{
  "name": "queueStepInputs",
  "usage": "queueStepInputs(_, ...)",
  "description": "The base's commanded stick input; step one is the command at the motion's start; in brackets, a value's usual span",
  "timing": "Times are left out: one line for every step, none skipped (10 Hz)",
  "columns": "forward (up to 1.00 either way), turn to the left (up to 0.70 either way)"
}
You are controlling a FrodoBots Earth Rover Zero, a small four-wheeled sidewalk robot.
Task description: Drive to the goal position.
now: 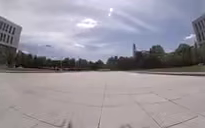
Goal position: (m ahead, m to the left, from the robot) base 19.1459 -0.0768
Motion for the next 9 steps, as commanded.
queueStepInputs(0.7, 0.08)
queueStepInputs(0.7, 0.13)
queueStepInputs(0.7, 0.14)
queueStepInputs(0.7, 0.03)
queueStepInputs(0.7, 0.0)
queueStepInputs(0.7, 0.0)
queueStepInputs(0.7, 0.0)
queueStepInputs(0.7, 0.0)
queueStepInputs(0.7, 0.0)
